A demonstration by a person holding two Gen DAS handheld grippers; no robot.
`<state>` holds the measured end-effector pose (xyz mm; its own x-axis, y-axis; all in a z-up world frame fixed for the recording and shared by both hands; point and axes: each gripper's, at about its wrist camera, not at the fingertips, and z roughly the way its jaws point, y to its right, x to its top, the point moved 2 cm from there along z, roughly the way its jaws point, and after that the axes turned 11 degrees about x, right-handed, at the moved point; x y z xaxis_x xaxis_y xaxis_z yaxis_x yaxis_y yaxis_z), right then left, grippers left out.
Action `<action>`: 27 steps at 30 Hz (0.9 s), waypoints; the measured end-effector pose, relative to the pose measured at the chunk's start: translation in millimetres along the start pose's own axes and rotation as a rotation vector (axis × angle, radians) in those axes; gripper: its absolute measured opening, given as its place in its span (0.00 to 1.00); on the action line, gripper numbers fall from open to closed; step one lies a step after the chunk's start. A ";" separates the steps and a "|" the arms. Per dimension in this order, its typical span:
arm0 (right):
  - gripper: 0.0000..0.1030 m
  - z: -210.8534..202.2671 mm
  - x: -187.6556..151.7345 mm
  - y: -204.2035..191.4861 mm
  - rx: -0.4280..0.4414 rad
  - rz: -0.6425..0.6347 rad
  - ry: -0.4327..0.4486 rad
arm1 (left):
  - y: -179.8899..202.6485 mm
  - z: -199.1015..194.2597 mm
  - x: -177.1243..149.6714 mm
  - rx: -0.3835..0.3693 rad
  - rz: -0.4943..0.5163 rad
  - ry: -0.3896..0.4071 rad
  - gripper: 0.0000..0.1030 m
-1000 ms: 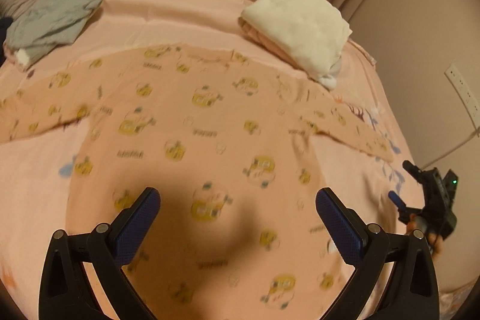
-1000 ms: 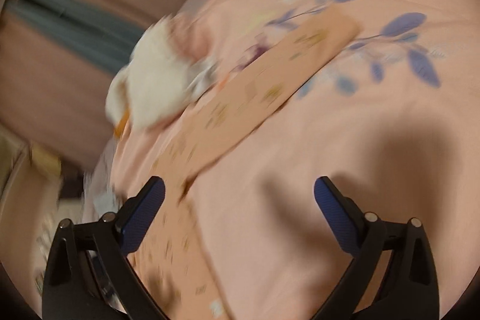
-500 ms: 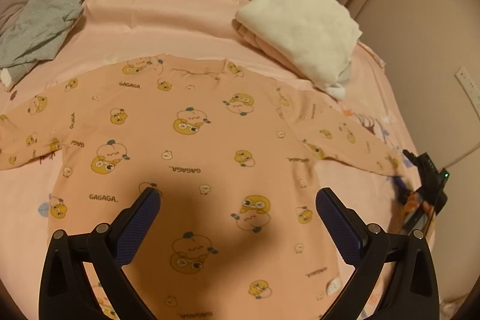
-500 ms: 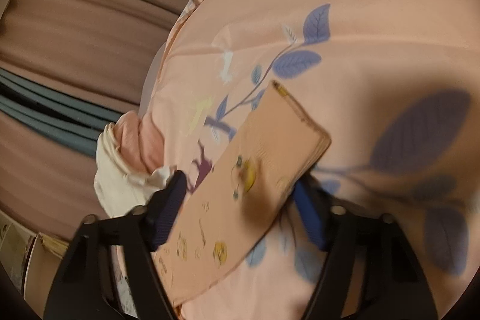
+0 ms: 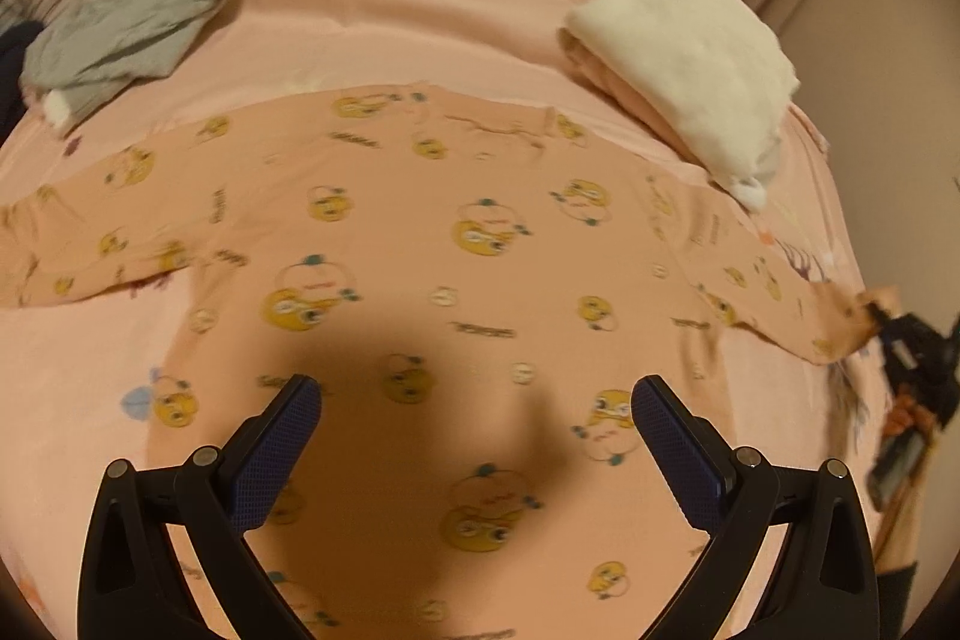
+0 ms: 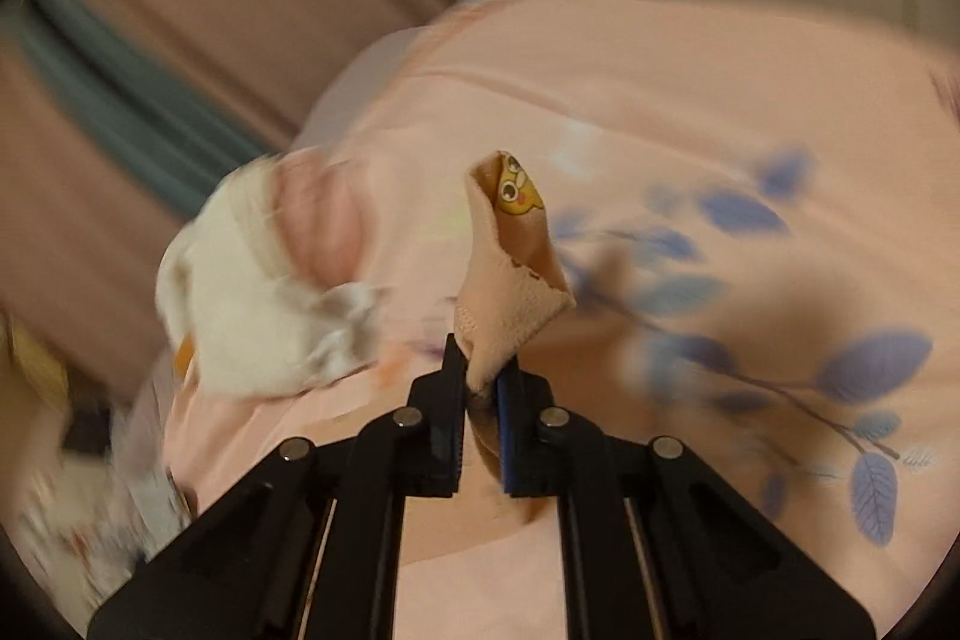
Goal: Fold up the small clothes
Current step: 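Grasp the cuff of one peach shirt sleeve with the right tool, then lift the sleeve and lay it across the shirt body, open right tool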
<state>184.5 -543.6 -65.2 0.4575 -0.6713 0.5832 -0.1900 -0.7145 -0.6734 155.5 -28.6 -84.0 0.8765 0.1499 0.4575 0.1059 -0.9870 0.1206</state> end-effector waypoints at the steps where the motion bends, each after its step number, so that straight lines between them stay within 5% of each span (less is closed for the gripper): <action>1: 0.09 0.0 1.4 -25.3 0.014 -0.058 -0.015 | -7.3 -0.3 0.0 0.008 -0.022 -0.003 0.99; 8: 0.09 23.5 -14.6 -179.0 0.102 -0.293 -0.101 | -54.2 -7.7 -4.2 0.027 -0.121 -0.020 0.99; 15: 0.09 65.0 -97.0 -315.0 0.171 -0.541 -0.193 | -113.4 -25.4 -2.5 0.053 -0.197 0.015 0.99; 27: 0.13 152.3 -289.9 -368.8 0.140 -0.901 -0.497 | -183.2 -30.4 -4.7 0.089 -0.307 0.030 1.00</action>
<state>254.2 -55.4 -55.1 0.6927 0.2802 0.6646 0.4880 -0.8606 -0.1458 117.7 153.2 -81.4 0.7831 0.4418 0.4377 0.4052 -0.8964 0.1799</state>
